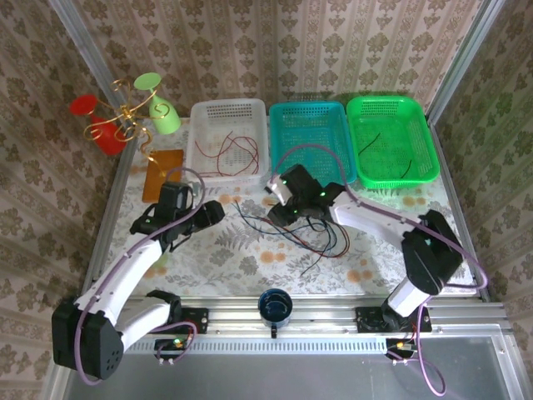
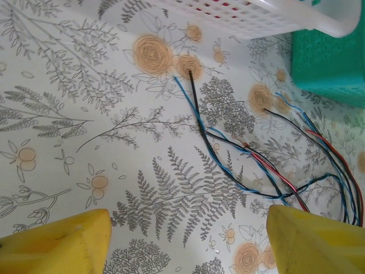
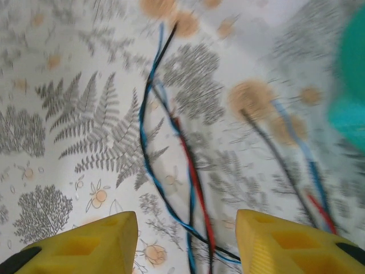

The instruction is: Untangle the cables

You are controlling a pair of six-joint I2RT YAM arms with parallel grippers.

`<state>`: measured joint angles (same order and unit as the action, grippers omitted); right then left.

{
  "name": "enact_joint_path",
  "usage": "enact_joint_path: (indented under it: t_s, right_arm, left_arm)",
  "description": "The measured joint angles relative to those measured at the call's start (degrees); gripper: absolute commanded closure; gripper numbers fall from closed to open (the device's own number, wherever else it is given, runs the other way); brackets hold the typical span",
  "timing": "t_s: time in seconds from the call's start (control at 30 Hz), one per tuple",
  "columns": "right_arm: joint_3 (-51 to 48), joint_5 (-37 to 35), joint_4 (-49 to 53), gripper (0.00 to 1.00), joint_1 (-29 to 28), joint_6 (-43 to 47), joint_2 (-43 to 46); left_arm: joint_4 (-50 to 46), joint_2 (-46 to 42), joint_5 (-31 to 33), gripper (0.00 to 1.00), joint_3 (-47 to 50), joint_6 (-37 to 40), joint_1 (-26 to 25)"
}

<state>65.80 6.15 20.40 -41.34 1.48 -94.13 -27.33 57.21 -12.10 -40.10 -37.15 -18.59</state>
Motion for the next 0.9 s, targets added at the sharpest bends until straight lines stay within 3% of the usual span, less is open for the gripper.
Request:
enact_joint_path:
  t_s: [0.33, 0.9]
  right_arm:
    - [5.97, -0.57, -2.08, 0.53, -4.24, 7.93, -14.62]
    - [9.42, -3.02, -0.85, 0.51, -5.64, 12.31, -21.09]
  left_arm:
    - [-0.02, -2.71, -2.86, 0.27, 1.22, -0.63, 5.31]
    - [-0.02, -2.49, -4.5, 0.27, 2.14, -0.63, 6.36]
